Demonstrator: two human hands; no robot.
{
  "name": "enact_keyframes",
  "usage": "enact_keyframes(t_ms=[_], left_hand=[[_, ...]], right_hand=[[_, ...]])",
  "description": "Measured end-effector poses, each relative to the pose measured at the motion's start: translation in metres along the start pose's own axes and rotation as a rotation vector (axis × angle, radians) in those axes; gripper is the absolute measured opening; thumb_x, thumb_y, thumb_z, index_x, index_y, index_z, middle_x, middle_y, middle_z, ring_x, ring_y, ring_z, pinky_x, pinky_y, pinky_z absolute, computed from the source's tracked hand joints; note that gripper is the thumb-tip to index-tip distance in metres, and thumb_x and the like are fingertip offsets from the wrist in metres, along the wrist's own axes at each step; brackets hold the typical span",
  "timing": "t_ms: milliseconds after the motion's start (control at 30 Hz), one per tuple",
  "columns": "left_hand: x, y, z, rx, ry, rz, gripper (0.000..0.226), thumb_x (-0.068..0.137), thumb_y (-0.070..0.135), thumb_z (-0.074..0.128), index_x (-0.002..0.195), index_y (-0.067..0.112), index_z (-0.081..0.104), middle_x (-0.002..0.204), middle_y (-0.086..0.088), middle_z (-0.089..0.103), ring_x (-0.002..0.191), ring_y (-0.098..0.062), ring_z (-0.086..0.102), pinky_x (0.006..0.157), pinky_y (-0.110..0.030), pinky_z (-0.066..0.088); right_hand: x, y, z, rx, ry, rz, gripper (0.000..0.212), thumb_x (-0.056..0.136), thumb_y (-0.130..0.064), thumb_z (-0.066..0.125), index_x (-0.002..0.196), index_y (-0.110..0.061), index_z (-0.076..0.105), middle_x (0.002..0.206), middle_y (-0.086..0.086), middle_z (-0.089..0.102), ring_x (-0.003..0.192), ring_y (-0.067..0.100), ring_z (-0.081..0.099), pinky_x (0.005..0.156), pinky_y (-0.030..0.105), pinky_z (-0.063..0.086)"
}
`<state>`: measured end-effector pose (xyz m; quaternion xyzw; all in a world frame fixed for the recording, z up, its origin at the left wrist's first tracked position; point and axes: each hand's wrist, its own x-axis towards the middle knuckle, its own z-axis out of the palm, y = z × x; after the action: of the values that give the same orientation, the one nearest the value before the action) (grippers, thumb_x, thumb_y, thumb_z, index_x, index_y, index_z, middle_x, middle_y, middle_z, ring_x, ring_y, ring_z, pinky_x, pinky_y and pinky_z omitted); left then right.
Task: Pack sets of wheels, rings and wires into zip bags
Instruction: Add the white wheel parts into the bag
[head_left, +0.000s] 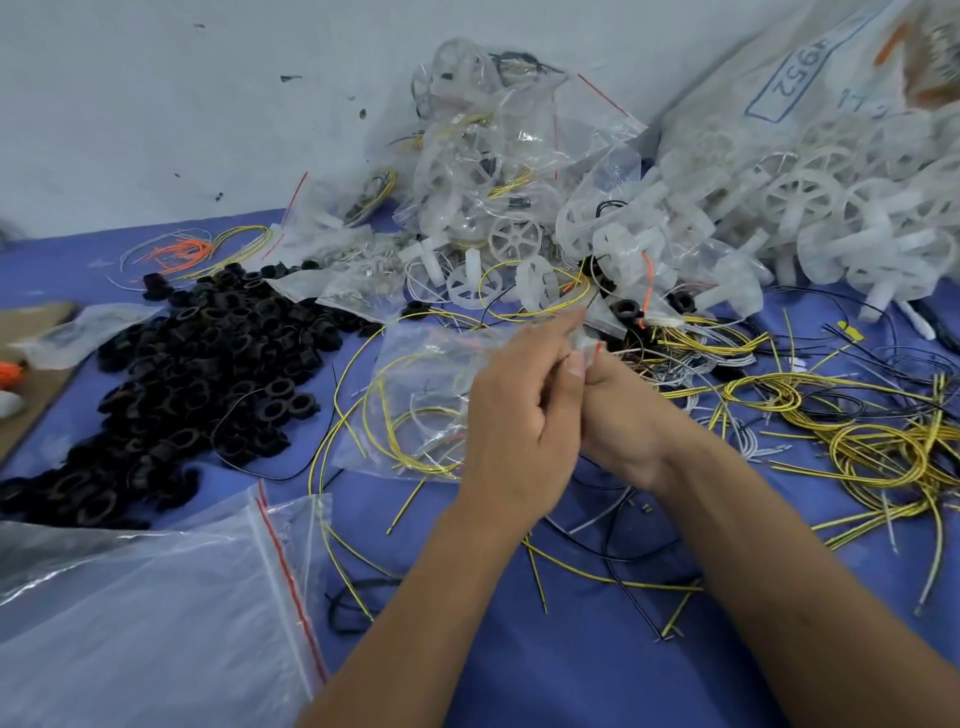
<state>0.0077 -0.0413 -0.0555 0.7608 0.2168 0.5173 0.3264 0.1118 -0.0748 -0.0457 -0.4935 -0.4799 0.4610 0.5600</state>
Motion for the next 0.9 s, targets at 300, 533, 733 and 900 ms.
enact_keyframes(t_ms=[300, 533, 733, 900], left_hand=[[0.005, 0.026, 0.004, -0.202, -0.030, -0.025, 0.039, 0.101, 0.006, 0.050, 0.139, 0.007, 0.061, 0.101, -0.013, 0.072, 0.099, -0.019, 0.067, 0.093, -0.031, 0.052], [0.006, 0.017, 0.001, -0.144, 0.038, -0.016, 0.035, 0.104, 0.014, 0.047, 0.134, 0.007, 0.064, 0.101, -0.003, 0.073, 0.097, -0.014, 0.067, 0.089, -0.034, 0.052], [0.006, -0.018, -0.015, -0.094, 0.215, -0.234, 0.035, 0.105, 0.041, 0.040, 0.107, 0.014, 0.062, 0.105, 0.012, 0.071, 0.099, -0.004, 0.064, 0.088, -0.036, 0.050], [0.007, -0.035, -0.022, -0.074, 0.355, -0.303, 0.036, 0.109, 0.032, 0.037, 0.100, 0.007, 0.062, 0.097, 0.016, 0.068, 0.087, 0.009, 0.058, 0.076, -0.005, 0.038]], right_hand=[[0.013, -0.009, -0.002, 0.186, -0.199, 0.059, 0.037, 0.086, -0.012, 0.044, 0.073, -0.023, 0.076, 0.068, -0.009, 0.070, 0.071, 0.000, 0.069, 0.063, 0.017, 0.056], [0.015, -0.017, -0.002, -0.353, -0.290, 0.134, 0.014, 0.091, 0.013, 0.050, 0.092, 0.010, 0.064, 0.072, 0.004, 0.066, 0.084, 0.021, 0.064, 0.068, 0.030, 0.057], [0.027, -0.023, 0.009, -1.018, -0.199, -0.171, 0.009, 0.078, 0.011, 0.060, 0.082, 0.008, 0.068, 0.076, 0.020, 0.067, 0.074, 0.034, 0.063, 0.071, 0.046, 0.051], [0.014, -0.026, -0.015, -1.028, 0.091, -0.370, 0.014, 0.085, -0.006, 0.066, 0.073, -0.010, 0.073, 0.068, -0.001, 0.069, 0.063, 0.013, 0.061, 0.060, 0.026, 0.045]])
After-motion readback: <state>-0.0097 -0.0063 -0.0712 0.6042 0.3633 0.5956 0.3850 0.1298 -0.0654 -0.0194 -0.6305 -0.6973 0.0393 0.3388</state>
